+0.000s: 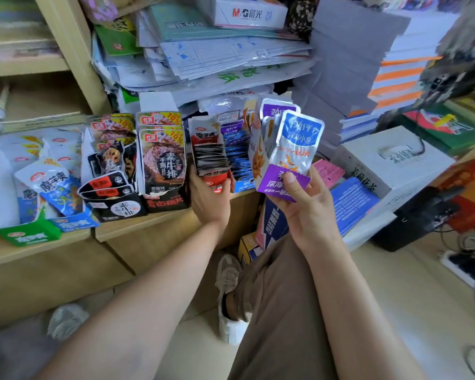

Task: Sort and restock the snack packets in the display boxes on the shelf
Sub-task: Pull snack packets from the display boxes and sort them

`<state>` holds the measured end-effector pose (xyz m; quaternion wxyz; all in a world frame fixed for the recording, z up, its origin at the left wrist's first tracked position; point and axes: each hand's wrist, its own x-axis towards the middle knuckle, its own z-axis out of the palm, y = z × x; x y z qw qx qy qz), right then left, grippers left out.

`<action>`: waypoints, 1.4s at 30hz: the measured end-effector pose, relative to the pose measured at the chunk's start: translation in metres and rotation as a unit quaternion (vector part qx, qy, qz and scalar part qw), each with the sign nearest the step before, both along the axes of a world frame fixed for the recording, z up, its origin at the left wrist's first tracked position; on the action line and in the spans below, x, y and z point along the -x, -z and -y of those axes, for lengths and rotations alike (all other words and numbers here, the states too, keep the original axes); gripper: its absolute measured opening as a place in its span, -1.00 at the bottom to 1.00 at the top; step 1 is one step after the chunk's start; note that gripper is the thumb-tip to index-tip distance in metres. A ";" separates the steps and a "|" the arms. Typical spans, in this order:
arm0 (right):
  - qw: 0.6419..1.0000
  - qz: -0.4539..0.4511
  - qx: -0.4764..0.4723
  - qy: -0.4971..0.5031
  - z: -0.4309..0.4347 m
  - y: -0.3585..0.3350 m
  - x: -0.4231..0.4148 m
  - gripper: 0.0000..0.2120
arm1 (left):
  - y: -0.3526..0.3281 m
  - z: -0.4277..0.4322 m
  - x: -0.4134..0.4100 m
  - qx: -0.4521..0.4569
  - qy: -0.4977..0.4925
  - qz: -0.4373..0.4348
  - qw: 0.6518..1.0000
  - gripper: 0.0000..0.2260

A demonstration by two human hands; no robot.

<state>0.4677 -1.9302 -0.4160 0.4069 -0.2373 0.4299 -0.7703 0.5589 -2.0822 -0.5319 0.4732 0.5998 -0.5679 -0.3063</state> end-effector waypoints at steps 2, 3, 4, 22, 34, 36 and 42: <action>1.000 -0.004 0.003 -0.001 0.000 -0.001 -0.001 -0.61 | 0.005 -0.003 -0.002 0.019 -0.014 0.007 1.000 -0.28; 1.000 -0.009 0.007 -0.001 0.000 -0.001 -0.001 -0.61 | 0.008 -0.007 -0.003 0.027 -0.017 0.005 0.999 -0.32; 1.000 -0.013 0.011 -0.001 0.001 -0.001 -0.001 -0.61 | 0.011 -0.010 -0.005 0.033 -0.018 0.004 0.999 -0.35; 1.000 -0.003 0.022 0.017 0.003 0.001 0.000 -0.47 | 0.019 -0.007 -0.011 0.060 -0.017 0.001 0.998 -0.42; 1.000 -0.005 0.025 0.011 0.006 -0.001 -0.004 -0.44 | 0.011 -0.016 0.001 0.018 -0.023 -0.058 0.998 -0.26; 1.000 -0.003 0.028 0.007 0.005 0.000 -0.003 -0.46 | 0.001 -0.006 0.009 0.004 -0.031 -0.060 0.998 -0.18; 1.000 -0.001 0.027 0.003 0.007 0.004 0.001 -0.51 | 0.004 0.009 0.009 0.039 -0.040 -0.014 0.998 -0.17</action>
